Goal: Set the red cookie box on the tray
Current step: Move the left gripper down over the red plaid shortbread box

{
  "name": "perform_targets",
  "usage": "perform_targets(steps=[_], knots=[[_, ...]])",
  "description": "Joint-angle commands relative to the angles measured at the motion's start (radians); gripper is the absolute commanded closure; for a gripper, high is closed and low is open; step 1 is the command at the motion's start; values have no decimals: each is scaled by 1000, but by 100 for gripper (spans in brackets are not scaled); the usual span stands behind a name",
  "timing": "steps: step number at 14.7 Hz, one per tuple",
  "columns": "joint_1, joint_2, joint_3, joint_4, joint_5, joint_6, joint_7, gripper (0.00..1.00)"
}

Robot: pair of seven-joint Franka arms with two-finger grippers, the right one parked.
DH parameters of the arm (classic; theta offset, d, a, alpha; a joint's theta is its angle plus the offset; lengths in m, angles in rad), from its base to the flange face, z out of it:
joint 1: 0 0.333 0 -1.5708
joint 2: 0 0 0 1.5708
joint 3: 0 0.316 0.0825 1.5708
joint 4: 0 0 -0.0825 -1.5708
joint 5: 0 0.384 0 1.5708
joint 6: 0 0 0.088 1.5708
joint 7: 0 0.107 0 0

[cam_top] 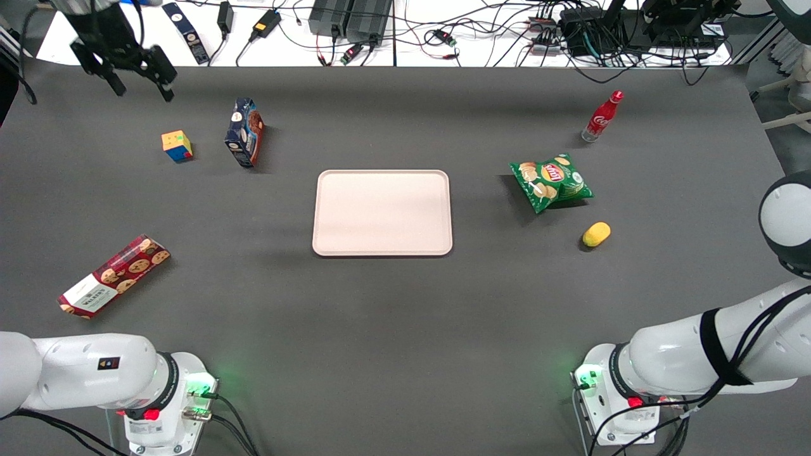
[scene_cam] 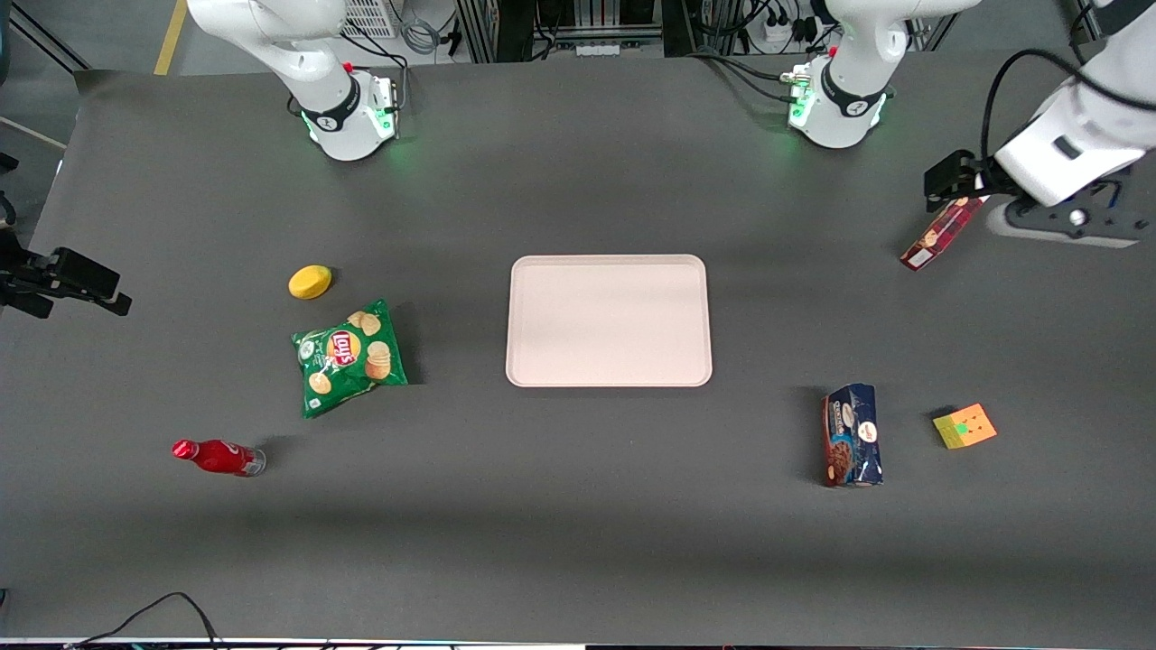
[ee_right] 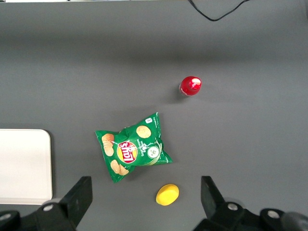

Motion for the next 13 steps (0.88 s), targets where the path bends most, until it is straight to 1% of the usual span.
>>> perform_targets(steps=[1, 4, 5, 6, 8, 11, 13], knots=[[-61, -11, 106, -155, 39, 92, 146, 0], [-59, -27, 214, -283, 42, 197, 352, 0], [-59, -45, 244, -336, 67, 242, 427, 0], [-59, -68, 275, -392, 99, 291, 476, 0], [-59, -97, 335, -480, 128, 336, 541, 0], [-55, -148, 432, -621, 135, 432, 671, 0], [-49, -165, 475, -701, 141, 490, 739, 0]])
